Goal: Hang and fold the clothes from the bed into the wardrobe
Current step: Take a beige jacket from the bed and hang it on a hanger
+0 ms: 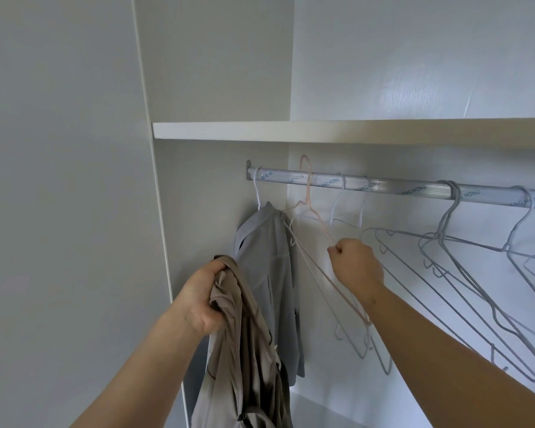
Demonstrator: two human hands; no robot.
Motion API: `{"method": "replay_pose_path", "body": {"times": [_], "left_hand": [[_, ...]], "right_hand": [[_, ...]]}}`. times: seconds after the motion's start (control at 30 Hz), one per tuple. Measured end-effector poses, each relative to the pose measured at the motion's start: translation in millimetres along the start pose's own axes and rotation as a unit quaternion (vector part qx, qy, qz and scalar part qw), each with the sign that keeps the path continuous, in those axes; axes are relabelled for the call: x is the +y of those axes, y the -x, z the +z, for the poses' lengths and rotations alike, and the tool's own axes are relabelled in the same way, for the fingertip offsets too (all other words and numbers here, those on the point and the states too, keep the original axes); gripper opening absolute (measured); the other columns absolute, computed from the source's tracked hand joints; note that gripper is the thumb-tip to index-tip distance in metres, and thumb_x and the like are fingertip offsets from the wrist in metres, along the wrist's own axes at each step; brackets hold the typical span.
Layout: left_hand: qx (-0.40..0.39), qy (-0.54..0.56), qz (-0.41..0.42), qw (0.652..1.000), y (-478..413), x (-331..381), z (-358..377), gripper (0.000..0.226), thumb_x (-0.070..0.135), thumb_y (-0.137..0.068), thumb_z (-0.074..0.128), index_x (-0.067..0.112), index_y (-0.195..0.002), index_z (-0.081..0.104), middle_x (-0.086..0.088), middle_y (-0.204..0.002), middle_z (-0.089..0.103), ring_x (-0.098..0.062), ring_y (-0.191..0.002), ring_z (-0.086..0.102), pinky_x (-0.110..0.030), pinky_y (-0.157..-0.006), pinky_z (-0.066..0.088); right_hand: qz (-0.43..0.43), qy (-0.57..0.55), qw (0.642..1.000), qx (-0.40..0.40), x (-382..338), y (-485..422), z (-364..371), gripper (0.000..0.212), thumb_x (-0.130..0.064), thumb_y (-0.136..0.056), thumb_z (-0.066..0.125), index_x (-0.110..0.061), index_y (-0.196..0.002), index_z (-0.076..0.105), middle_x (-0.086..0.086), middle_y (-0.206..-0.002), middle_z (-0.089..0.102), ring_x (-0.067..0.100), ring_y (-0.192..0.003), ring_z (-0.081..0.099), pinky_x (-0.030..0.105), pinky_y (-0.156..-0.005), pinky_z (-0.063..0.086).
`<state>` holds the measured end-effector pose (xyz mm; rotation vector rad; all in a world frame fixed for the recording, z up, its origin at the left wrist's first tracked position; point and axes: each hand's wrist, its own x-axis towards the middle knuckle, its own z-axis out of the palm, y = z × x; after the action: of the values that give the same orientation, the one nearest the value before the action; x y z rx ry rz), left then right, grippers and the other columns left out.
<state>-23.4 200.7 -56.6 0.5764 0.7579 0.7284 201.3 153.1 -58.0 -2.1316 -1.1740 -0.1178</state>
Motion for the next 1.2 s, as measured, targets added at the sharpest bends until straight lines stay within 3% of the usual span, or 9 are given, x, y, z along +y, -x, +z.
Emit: {"method": "replay_pose_path", "body": {"times": [0.13,0.27,0.47,0.57,0.73,0.83,0.93,1.1,1.2], "left_hand": [[-0.006,0.008,-0.001,1.000,0,1,-5,0.030,0.028,-0.091,0.053,0.006,-0.072,0.059,-0.004,-0.072,0.055,-0.018,-0.065,0.053,-0.034,-0.049,0.055],[-0.014,0.005,-0.015,1.000,0,-3,-11,0.030,0.029,-0.090,0.054,0.007,-0.070,0.058,-0.002,-0.071,0.055,-0.017,-0.062,0.055,-0.033,-0.053,0.055],[-0.034,-0.014,-0.026,0.999,2,-18,-28,0.025,0.031,-0.090,0.053,0.009,-0.081,0.060,-0.004,-0.083,0.053,-0.018,-0.072,0.052,-0.033,-0.078,0.051],[-0.038,-0.034,-0.042,0.998,9,-28,-32,0.026,0.030,-0.091,0.053,0.007,-0.080,0.061,-0.005,-0.077,0.054,-0.018,-0.068,0.051,-0.029,-0.063,0.054],[-0.063,-0.056,-0.084,0.993,15,-46,-42,0.028,0.031,-0.091,0.048,0.016,-0.068,0.047,0.002,-0.071,0.036,-0.010,-0.060,0.033,-0.020,-0.055,0.033],[-0.056,-0.077,-0.093,0.991,23,-56,-39,0.032,0.030,-0.093,0.046,0.016,-0.064,0.044,0.002,-0.065,0.035,-0.011,-0.055,0.034,-0.018,-0.042,0.039],[-0.050,-0.085,-0.095,0.991,35,-67,-34,0.032,0.028,-0.094,0.046,0.014,-0.067,0.048,-0.001,-0.068,0.042,-0.014,-0.058,0.039,-0.018,-0.043,0.046],[-0.024,-0.113,-0.085,0.990,48,-68,-31,0.027,0.029,-0.092,0.052,0.010,-0.072,0.054,-0.003,-0.066,0.049,-0.016,-0.054,0.046,-0.022,-0.038,0.049],[-0.016,-0.125,-0.078,0.989,47,-63,-30,0.026,0.028,-0.091,0.053,0.012,-0.071,0.053,-0.002,-0.064,0.047,-0.014,-0.047,0.047,-0.019,-0.042,0.048]], "right_hand": [[-0.012,-0.118,0.993,-0.007,-4,11,2,0.027,-0.022,-0.095,0.050,-0.005,-0.074,0.057,0.003,-0.061,0.051,0.018,-0.056,0.047,0.024,-0.051,0.034],[-0.008,-0.202,0.979,-0.002,-2,42,13,0.032,-0.021,-0.093,0.053,-0.012,-0.062,0.046,-0.003,-0.054,0.042,0.009,-0.048,0.038,0.011,-0.039,0.032],[0.018,-0.241,0.970,0.015,19,107,27,0.041,-0.012,-0.086,0.062,-0.016,-0.056,0.035,-0.003,-0.049,0.034,0.010,-0.046,0.034,0.011,-0.048,0.036],[0.051,-0.279,0.959,-0.004,21,132,25,0.039,-0.008,-0.084,0.064,-0.014,-0.058,0.035,0.003,-0.054,0.037,0.017,-0.053,0.039,0.028,-0.058,0.043],[0.100,-0.270,0.958,0.000,27,175,23,0.047,-0.011,-0.081,0.067,-0.016,-0.052,0.030,-0.007,-0.046,0.029,0.008,-0.046,0.028,0.016,-0.051,0.031],[0.139,-0.300,0.944,-0.013,37,199,18,0.042,-0.011,-0.080,0.069,-0.014,-0.056,0.035,-0.006,-0.047,0.036,0.011,-0.048,0.035,0.022,-0.054,0.036],[0.164,-0.318,0.933,-0.046,43,210,8,0.021,-0.018,-0.083,0.067,-0.014,-0.074,0.049,0.000,-0.058,0.047,0.011,-0.050,0.041,0.021,-0.052,0.037],[0.184,-0.273,0.944,0.027,57,222,0,0.051,-0.030,-0.088,0.061,-0.018,-0.053,0.025,-0.011,-0.040,0.025,0.006,-0.039,0.023,0.017,-0.044,0.025],[0.185,-0.323,0.928,0.029,65,219,-15,0.051,-0.035,-0.090,0.057,-0.015,-0.052,0.030,-0.009,-0.040,0.031,0.007,-0.037,0.027,0.017,-0.043,0.029]]}}
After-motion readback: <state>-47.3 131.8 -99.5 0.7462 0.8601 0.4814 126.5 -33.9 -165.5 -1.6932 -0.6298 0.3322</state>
